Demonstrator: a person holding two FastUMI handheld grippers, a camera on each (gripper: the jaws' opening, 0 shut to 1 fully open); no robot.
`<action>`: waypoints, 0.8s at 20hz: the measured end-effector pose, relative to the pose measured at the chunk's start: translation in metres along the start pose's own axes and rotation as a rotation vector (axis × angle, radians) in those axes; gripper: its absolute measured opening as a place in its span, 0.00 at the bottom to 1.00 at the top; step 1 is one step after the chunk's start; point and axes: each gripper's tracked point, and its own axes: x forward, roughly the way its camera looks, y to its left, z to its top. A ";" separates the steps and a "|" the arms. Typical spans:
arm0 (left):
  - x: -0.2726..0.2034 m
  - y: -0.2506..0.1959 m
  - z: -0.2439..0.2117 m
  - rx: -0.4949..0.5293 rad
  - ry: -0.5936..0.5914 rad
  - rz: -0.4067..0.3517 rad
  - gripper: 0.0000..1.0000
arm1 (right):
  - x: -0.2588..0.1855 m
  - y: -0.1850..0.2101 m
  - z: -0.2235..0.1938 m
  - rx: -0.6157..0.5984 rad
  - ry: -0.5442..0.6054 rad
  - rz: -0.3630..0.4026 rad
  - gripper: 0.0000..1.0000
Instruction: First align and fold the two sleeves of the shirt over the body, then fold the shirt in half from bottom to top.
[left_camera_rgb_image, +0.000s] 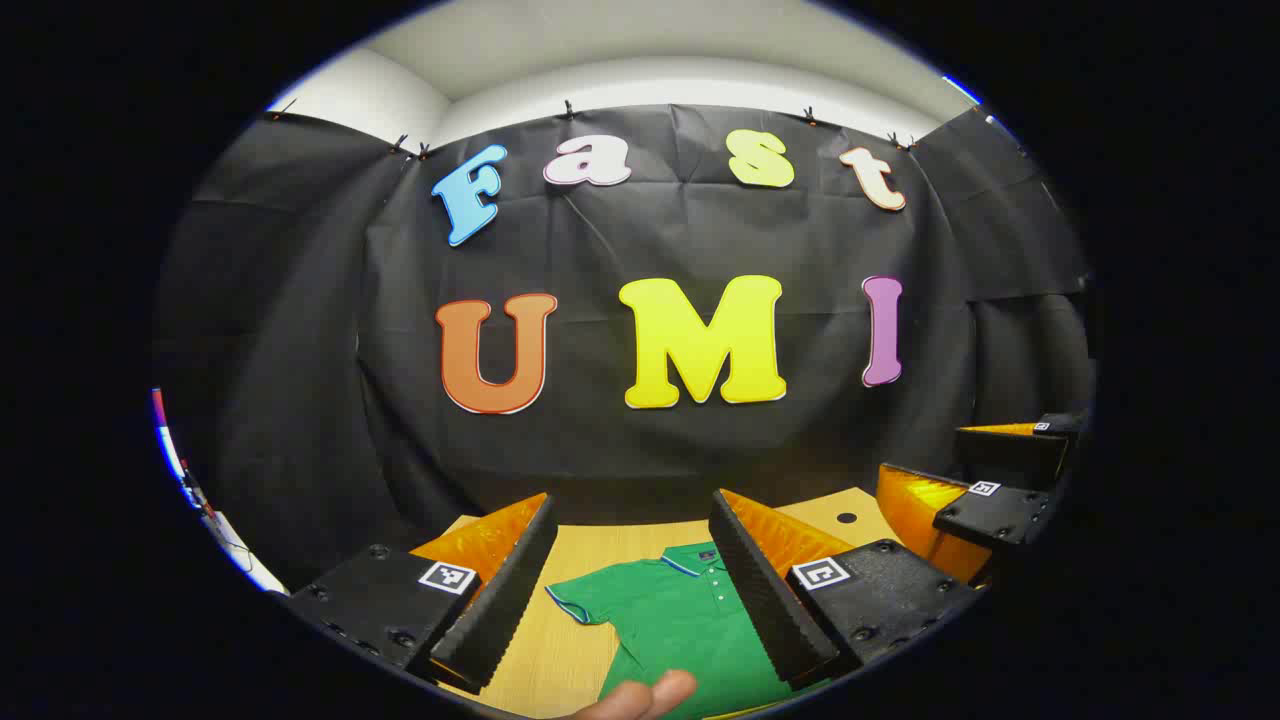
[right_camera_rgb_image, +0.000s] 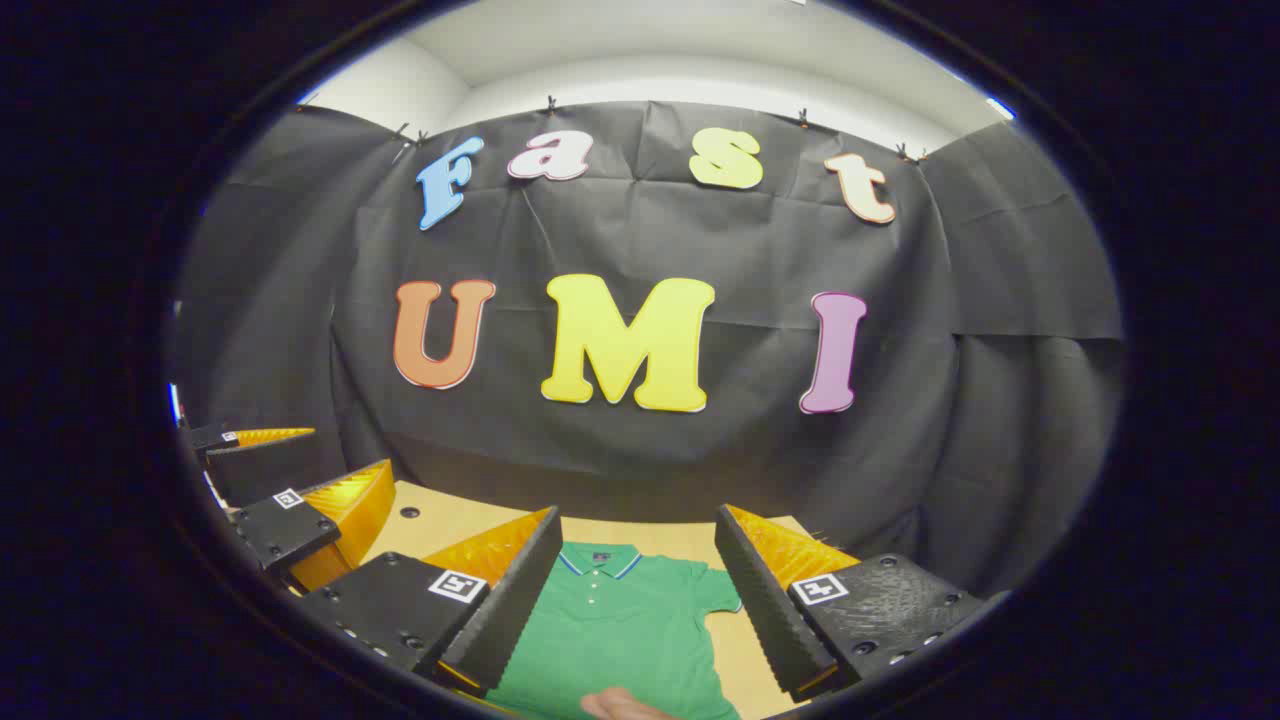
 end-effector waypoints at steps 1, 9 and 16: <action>0.000 0.001 0.000 -0.001 -0.002 -0.004 0.99 | 0.001 0.002 -0.005 -0.014 0.011 -0.006 0.95; 0.018 -0.005 -0.017 -0.035 0.051 0.020 0.99 | 0.027 -0.011 -0.012 -0.037 0.060 0.031 0.95; 0.037 -0.035 -0.018 -0.005 0.043 0.040 0.99 | 0.060 -0.050 -0.027 -0.053 0.088 0.056 0.96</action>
